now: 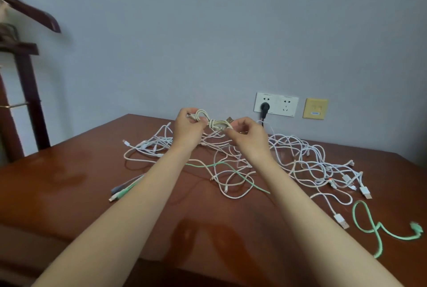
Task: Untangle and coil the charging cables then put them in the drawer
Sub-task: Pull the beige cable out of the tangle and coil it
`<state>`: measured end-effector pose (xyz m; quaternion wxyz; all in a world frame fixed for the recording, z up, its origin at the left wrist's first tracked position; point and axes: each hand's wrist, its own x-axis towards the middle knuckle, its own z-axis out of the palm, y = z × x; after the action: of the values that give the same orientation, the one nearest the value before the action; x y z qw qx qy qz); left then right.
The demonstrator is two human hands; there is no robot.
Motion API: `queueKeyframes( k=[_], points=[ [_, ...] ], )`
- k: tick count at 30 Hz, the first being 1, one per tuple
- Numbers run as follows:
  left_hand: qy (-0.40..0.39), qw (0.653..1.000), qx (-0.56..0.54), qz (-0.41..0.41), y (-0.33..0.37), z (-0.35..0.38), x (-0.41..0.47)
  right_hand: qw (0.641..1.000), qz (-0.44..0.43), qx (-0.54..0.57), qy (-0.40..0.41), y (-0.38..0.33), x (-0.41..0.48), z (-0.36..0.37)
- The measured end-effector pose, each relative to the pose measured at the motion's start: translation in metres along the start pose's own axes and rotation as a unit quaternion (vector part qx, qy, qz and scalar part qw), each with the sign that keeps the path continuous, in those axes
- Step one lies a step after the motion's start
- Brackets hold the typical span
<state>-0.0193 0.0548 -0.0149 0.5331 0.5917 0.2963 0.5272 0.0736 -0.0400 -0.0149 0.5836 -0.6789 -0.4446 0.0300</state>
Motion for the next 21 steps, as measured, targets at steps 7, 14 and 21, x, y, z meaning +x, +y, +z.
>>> queueKeyframes(
  k=[7,14,21],
  points=[
    [0.073,0.996,0.051,-0.001,0.009,-0.085,0.014,0.997,-0.005,-0.007,-0.074,-0.035,-0.009,0.071],
    [0.112,0.985,0.124,-0.051,0.004,-0.176,0.019,0.984,-0.033,-0.054,-0.167,-0.059,-0.031,0.146],
    [0.171,0.954,0.242,-0.057,-0.015,-0.245,0.006,0.977,-0.023,-0.013,-0.213,-0.067,-0.06,0.218]
  ],
)
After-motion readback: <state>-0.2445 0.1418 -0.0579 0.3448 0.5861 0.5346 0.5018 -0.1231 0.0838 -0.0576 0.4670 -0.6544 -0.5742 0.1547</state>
